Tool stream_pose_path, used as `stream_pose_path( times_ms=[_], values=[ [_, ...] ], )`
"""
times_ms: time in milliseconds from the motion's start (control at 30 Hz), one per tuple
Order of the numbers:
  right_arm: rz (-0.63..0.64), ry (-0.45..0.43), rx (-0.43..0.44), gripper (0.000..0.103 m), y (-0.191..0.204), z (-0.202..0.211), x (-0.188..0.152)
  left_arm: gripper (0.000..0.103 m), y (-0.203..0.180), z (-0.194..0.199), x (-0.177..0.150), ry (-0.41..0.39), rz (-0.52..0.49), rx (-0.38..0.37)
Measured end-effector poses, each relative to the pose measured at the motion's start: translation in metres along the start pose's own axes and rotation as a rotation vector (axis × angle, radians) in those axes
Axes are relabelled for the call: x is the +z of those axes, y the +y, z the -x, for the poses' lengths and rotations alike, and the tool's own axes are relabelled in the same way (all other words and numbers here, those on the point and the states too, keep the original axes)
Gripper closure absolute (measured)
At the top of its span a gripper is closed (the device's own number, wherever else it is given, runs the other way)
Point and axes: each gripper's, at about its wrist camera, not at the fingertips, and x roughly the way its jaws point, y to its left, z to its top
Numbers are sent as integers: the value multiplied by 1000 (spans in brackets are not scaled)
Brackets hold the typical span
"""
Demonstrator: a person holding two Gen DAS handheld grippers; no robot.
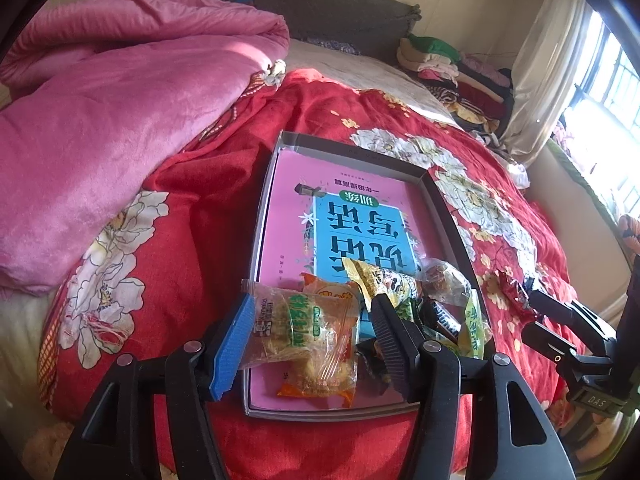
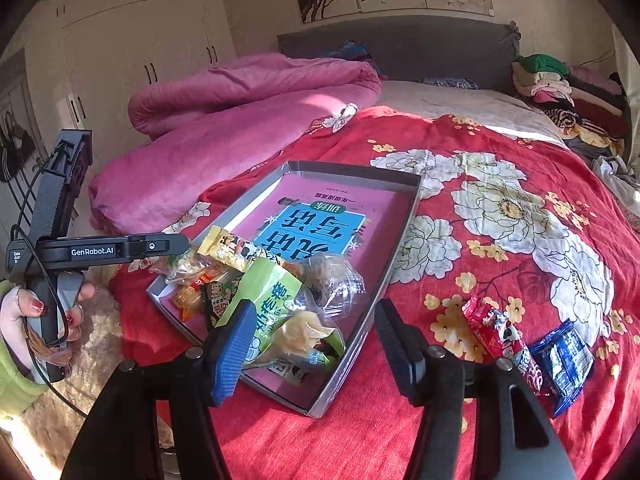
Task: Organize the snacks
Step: 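Move both open grippers from the tray toward the red candy stick and blue packet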
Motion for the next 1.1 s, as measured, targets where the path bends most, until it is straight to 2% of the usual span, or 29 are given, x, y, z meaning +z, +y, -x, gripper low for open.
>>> stream_pose_path(
  times_ms=[233,333,467,733,900,1100],
  values=[
    [2,-28,-18,41,-2,8,1,31,-2,10,2,-46,-4,2],
    [4,-37,-25,40,-2,10,2,30,-1,14,3,-63,5,2],
    [4,-41,-25,35,-2,12,2,29,0,19,4,-85,15,11],
    [5,-52,-22,34,-2,18,4,27,-9,32,5,-127,-1,-5],
    [-1,-65,-21,34,-5,24,5,26,-20,45,6,-160,-7,-48],
    [-11,-89,-45,34,-15,39,7,26,-42,50,5,-136,-18,-111]
  ],
)
